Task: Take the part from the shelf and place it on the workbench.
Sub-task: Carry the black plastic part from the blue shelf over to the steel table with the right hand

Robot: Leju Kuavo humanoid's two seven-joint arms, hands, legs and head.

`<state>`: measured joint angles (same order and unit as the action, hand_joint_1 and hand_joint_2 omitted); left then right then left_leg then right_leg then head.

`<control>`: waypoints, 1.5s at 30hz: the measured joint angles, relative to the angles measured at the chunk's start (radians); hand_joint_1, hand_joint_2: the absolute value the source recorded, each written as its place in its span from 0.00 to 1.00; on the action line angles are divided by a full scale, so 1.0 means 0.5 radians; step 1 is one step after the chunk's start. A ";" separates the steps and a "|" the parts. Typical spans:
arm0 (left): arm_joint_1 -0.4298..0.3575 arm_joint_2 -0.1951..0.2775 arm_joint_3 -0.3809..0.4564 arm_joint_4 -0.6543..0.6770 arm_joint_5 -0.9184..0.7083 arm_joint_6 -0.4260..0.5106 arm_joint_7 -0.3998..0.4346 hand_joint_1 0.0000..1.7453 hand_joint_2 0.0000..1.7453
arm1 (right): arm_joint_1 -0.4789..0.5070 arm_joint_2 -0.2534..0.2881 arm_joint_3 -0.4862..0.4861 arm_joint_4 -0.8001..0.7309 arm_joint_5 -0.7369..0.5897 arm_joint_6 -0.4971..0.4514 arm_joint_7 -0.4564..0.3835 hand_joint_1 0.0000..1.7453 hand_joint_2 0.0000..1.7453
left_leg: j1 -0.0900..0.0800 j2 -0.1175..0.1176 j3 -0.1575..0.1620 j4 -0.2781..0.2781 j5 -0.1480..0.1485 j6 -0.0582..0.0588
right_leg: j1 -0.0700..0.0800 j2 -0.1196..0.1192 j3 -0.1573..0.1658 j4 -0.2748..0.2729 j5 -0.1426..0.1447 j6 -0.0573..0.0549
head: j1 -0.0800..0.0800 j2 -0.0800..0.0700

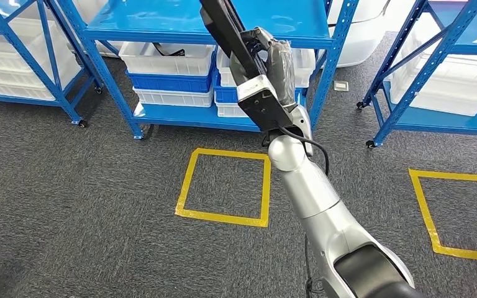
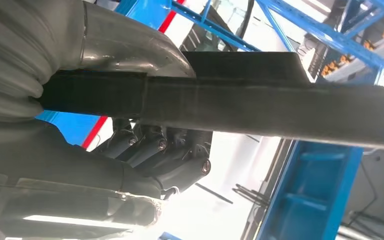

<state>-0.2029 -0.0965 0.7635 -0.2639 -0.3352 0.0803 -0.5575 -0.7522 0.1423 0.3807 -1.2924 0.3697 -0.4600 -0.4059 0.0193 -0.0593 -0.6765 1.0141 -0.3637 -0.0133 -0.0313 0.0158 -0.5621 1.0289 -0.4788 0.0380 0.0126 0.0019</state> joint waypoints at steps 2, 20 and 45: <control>0.000 0.002 0.007 0.000 0.001 0.006 -0.002 0.00 1.00 | -0.005 0.008 0.001 0.012 0.000 -0.001 -0.003 1.00 1.00 | 0.004 0.058 -0.062 0.141 -0.096 -0.012 | 0.002 -0.026 -0.006 -0.003 0.012 -0.032 | -0.001 0.000; -0.001 0.007 0.023 -0.001 0.004 0.013 -0.013 0.00 1.00 | -0.011 0.027 0.005 0.077 -0.025 -0.001 -0.023 1.00 1.00 | -0.028 0.087 0.092 -0.026 -0.065 0.117 | 0.055 -0.053 -0.248 0.480 -0.203 -0.045 | 0.005 0.000; 0.030 0.012 0.044 0.004 -0.040 0.006 0.027 0.00 1.00 | 0.148 0.023 -0.028 0.246 -0.139 0.015 -0.149 1.00 1.00 | -0.036 0.185 0.074 0.007 -0.091 0.055 | 0.061 -0.203 -0.012 -0.029 0.006 -0.034 | -0.004 0.000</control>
<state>-0.1880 -0.0907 0.7855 -0.2621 -0.3553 0.0835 -0.5441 -0.6783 0.1537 0.3666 -1.1693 0.3000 -0.4524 -0.4803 0.0012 0.0329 -0.6395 1.0178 -0.4091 0.0141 -0.0009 -0.0855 -0.5683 1.0145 -0.4757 0.0208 0.0107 0.0019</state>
